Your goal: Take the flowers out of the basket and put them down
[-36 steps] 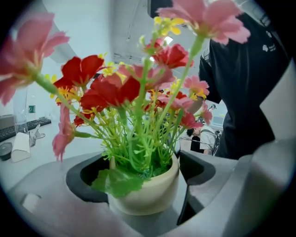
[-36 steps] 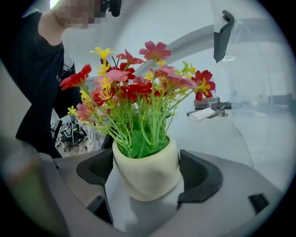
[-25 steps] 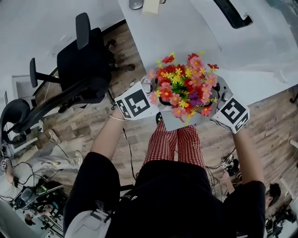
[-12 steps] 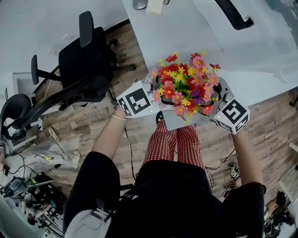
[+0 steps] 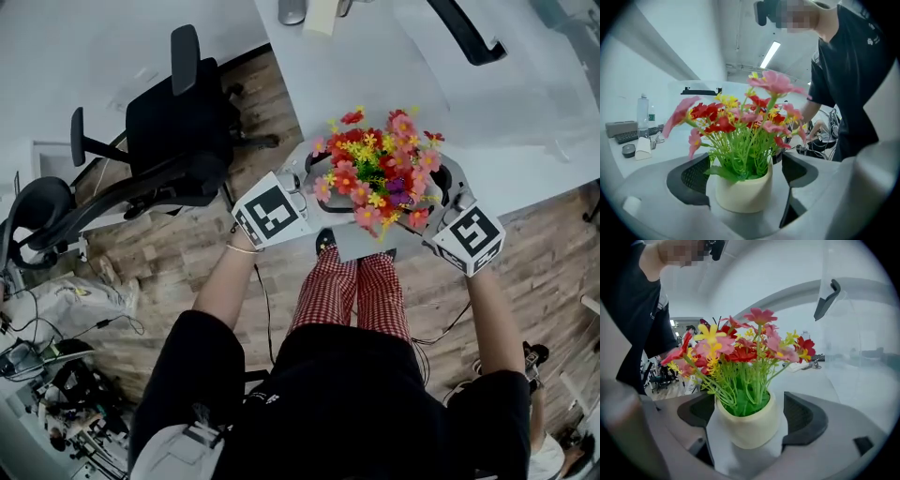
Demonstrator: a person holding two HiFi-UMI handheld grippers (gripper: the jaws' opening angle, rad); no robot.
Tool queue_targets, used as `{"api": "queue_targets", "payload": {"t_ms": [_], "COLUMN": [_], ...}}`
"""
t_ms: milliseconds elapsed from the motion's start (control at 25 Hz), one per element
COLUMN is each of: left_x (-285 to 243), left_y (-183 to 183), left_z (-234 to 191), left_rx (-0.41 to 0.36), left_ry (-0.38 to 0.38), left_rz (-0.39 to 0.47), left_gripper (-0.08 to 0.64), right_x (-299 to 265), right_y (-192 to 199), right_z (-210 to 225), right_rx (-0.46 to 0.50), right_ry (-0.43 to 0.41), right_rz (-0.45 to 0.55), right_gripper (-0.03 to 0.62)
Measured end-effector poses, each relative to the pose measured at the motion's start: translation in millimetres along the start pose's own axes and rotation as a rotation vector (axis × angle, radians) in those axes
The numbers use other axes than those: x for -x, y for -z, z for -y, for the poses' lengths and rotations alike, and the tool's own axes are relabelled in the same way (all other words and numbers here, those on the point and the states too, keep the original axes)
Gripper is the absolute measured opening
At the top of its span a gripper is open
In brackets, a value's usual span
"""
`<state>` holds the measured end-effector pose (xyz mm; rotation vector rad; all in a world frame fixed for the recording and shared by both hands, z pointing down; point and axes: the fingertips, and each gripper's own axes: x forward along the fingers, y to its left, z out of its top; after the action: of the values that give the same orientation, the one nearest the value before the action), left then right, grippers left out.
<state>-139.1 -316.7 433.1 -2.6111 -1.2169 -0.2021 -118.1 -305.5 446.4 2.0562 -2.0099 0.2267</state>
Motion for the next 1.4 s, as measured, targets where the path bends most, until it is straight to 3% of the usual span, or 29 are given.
{"api": "queue_targets", "payload": {"t_ms": [240,520,1040,1400], "left_x": [10.6,19.7,38.8,50.5], "left_y": [-4.0,-6.8,-23.4,-47.7], "left_z": [-1.3,1.7,6.7,8.5], "left_rx": [0.005,0.019,0.077,0.054], "left_ry": [-0.041,-0.075,-0.156,-0.182], "left_rz": [-0.010,-0.032,0.011,0.033], "left_gripper": [0.476,0.476,0.476,0.476], "right_x": [3.1,10.7,35.8,46.2], "right_y": [-0.3,4.8,-14.7,-22.5], "right_z": [-4.2,-6.6,-11.3,-7.6], "right_rx": [0.042,0.017,0.018,0.097], "right_ry": [0.013,0.001,0.029,0.070], "right_rz": [-0.046,-0.077,-0.017,-0.081], "right_gripper": [0.457,0.459,0.459,0.459]}}
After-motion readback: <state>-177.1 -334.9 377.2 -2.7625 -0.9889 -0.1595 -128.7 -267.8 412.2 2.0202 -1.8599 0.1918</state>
